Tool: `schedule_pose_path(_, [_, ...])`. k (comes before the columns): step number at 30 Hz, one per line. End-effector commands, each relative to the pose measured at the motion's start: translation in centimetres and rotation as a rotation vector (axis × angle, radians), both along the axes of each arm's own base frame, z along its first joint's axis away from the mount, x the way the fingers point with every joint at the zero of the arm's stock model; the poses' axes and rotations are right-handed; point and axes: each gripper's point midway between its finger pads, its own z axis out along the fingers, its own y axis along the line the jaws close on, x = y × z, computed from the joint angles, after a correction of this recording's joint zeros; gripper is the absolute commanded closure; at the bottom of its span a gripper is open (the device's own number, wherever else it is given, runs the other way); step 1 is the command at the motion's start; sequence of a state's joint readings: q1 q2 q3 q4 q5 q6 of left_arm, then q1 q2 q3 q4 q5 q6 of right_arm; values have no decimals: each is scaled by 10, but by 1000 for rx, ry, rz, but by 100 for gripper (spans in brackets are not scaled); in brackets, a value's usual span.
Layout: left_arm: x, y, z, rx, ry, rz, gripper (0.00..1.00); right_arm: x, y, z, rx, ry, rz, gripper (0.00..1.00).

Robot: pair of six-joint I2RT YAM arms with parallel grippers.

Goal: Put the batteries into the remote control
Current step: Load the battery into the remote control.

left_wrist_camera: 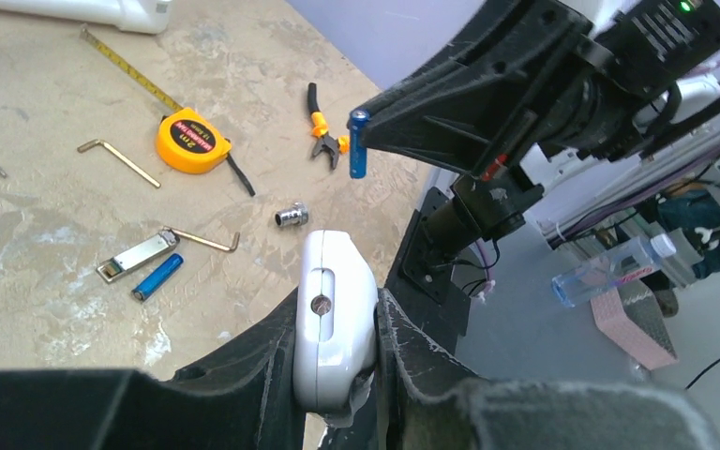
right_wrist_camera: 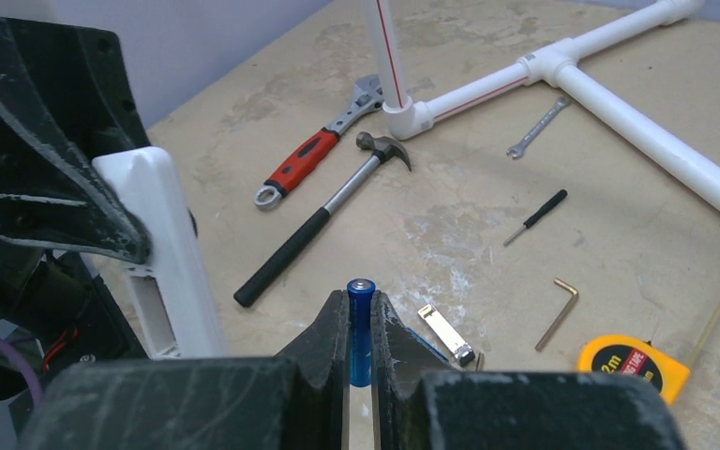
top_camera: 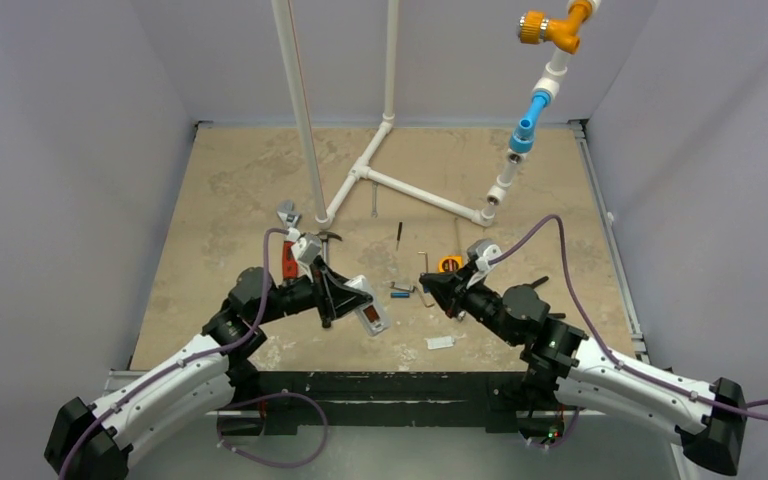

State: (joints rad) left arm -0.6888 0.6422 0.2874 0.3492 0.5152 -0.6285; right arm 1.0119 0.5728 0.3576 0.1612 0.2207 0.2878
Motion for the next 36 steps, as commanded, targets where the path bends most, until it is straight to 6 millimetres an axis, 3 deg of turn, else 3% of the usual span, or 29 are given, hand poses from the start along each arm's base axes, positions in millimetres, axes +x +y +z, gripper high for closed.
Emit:
schedule_pose_path(1, [16, -7, 24, -53, 113, 62, 100, 4, 10, 46, 86, -139, 4, 100])
schedule_pose_path(7, [28, -15, 14, -99, 351, 121, 100, 2, 30, 69, 91, -204, 50, 100])
schedule_pose_path(15, [37, -14, -3, -48, 515, 201, 100, -25, 64, 88, 84, -257, 169, 100])
schedule_pose_path(22, [35, -19, 7, -82, 528, 167, 100, -40, 80, 69, 71, -212, 267, 100])
schedule_pose_path(36, [28, -23, 18, -111, 535, 116, 100, -38, 86, 42, 50, -157, 264, 100])
